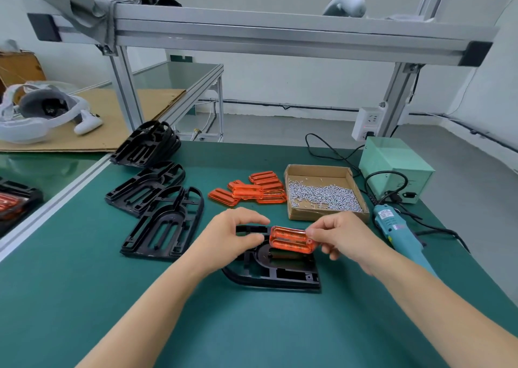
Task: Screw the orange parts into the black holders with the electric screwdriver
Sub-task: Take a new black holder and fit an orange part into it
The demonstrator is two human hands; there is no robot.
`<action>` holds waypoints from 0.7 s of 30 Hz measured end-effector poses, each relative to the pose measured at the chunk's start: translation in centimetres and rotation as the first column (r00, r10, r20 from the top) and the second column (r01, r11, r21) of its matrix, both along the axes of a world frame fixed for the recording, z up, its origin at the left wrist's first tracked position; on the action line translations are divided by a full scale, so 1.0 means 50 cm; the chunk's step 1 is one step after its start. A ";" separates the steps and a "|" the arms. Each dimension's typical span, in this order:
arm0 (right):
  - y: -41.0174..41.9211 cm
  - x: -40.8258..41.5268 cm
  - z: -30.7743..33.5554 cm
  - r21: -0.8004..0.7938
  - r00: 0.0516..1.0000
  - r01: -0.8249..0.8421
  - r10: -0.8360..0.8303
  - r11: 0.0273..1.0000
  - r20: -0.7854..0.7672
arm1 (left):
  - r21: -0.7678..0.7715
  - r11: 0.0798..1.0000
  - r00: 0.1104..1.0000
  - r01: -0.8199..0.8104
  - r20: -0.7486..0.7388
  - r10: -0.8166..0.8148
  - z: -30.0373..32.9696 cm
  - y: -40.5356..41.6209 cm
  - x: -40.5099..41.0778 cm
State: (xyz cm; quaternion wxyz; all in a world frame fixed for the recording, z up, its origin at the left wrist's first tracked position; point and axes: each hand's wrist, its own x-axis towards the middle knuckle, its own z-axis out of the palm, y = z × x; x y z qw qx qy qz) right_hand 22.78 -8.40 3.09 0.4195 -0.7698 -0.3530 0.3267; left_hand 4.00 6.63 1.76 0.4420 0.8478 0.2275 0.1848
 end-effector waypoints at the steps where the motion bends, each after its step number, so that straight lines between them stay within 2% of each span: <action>1: 0.000 -0.001 0.000 -0.010 1.000 -0.011 0.011 1.000 0.023 | 0.033 0.999 1.000 0.024 -0.013 -0.024 -0.002 -0.005 0.001; 7: 0.002 -0.005 -0.009 -0.076 0.982 -0.048 0.061 0.996 0.180 | 0.206 0.977 0.994 0.062 -0.106 -0.041 -0.010 -0.024 0.017; 12: 0.006 -0.007 -0.020 -0.069 0.965 -0.057 0.073 0.996 0.254 | 0.385 0.916 0.977 0.117 -0.210 -0.036 -0.013 -0.032 0.031; 16: 0.010 -0.011 -0.025 -0.131 0.940 -0.085 0.123 0.988 0.317 | 0.418 0.900 0.974 0.126 -0.222 -0.034 -0.017 -0.029 0.035; 21: 0.011 -0.016 -0.029 -0.157 0.887 -0.042 0.109 0.987 0.448 | 0.460 0.875 0.968 0.151 -0.247 -0.037 -0.025 -0.029 0.038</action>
